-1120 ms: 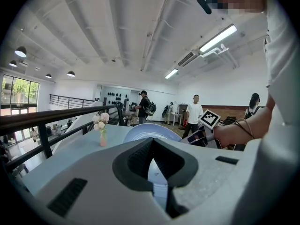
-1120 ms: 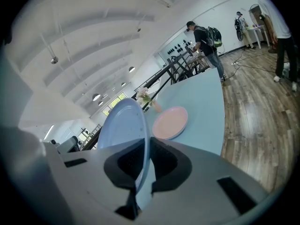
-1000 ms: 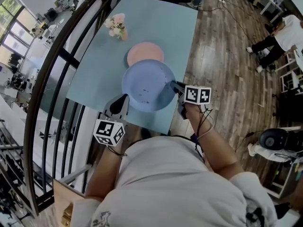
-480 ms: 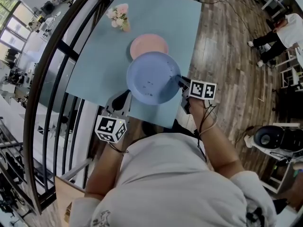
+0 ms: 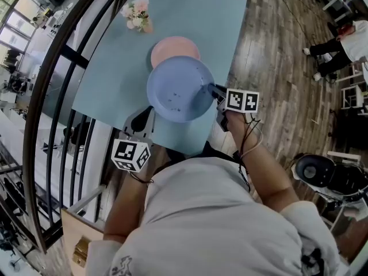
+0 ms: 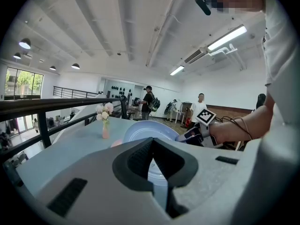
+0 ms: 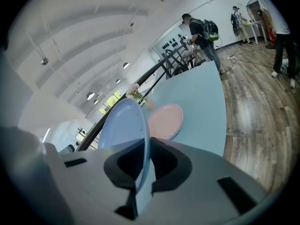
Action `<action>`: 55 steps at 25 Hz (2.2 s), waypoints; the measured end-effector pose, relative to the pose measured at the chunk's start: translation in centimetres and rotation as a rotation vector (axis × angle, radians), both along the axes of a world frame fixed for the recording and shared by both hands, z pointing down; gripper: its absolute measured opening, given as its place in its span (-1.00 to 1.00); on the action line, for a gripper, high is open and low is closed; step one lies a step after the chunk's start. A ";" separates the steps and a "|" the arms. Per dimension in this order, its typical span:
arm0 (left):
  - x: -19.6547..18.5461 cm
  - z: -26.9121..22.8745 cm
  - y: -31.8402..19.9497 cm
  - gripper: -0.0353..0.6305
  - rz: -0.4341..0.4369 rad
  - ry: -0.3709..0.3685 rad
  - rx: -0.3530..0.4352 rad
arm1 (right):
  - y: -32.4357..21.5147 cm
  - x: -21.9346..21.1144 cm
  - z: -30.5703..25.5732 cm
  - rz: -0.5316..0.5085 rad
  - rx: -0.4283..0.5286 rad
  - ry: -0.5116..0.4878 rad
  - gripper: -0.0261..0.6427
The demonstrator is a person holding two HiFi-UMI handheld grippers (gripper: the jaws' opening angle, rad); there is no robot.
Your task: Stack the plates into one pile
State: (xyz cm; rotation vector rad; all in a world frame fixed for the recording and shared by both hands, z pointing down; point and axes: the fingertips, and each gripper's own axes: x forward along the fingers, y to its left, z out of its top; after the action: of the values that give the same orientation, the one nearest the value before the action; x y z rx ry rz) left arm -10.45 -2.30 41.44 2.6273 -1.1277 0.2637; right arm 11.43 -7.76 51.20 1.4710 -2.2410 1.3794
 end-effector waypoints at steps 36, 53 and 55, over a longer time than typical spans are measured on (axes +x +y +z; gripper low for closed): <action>1.9 7.5 -13.3 -0.88 -0.196 -0.057 -0.159 | -17.8 2.6 10.3 -0.102 -0.222 -0.033 -0.82; 1.7 9.8 -15.3 -0.88 -0.215 -0.064 -0.205 | -21.5 2.7 13.6 -0.073 -0.290 -0.041 -0.75; 1.8 9.8 -15.6 -0.88 -0.216 -0.067 -0.207 | -21.9 2.8 13.8 -0.073 -0.296 -0.047 -0.75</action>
State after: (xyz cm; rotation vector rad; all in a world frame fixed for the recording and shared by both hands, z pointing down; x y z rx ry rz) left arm -8.64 -17.88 51.29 2.3108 -1.3176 0.4021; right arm 14.20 -29.65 64.99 1.2584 -1.9866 1.6517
